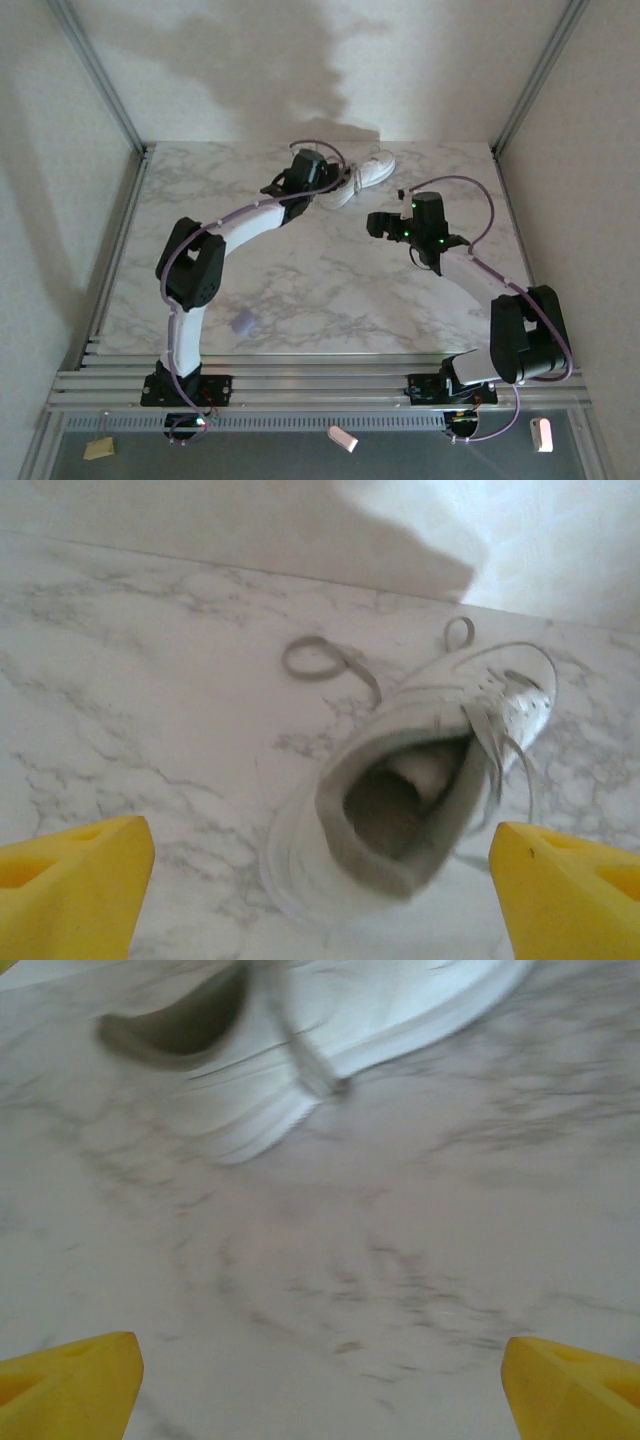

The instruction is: Tie the shoes

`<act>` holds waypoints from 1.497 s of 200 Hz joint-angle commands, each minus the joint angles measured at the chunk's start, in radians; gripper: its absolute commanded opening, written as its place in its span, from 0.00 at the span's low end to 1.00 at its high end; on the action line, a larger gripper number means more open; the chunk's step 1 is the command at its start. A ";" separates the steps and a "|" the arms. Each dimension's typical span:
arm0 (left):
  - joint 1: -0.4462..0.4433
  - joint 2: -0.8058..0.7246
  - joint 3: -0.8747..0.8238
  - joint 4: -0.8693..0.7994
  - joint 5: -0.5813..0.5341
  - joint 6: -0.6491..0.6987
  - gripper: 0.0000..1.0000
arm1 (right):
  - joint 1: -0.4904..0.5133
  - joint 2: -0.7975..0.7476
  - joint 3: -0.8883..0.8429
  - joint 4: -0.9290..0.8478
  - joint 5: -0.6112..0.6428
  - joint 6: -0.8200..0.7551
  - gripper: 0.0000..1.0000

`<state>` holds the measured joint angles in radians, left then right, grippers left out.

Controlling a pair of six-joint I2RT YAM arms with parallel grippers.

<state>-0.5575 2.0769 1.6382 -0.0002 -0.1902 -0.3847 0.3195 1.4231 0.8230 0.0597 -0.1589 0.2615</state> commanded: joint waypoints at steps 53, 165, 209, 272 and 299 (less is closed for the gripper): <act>0.063 0.285 0.378 -0.274 0.150 -0.003 0.82 | 0.011 -0.069 -0.011 -0.014 0.119 -0.022 0.93; 0.065 0.367 0.488 -0.399 0.214 0.006 0.55 | -0.007 -0.111 -0.040 0.000 0.183 -0.004 0.92; 0.069 0.371 0.572 -0.558 0.221 0.131 0.66 | -0.008 -0.101 -0.035 -0.004 0.186 0.001 0.91; 0.073 0.435 0.694 -0.740 0.173 0.163 0.57 | -0.008 -0.087 -0.028 -0.011 0.189 0.007 0.91; 0.072 0.455 0.706 -0.762 0.185 0.160 0.56 | -0.008 -0.088 -0.026 -0.014 0.191 0.006 0.90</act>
<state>-0.4931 2.4817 2.3287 -0.6304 0.0067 -0.2546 0.3164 1.3289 0.7944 0.0475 0.0082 0.2554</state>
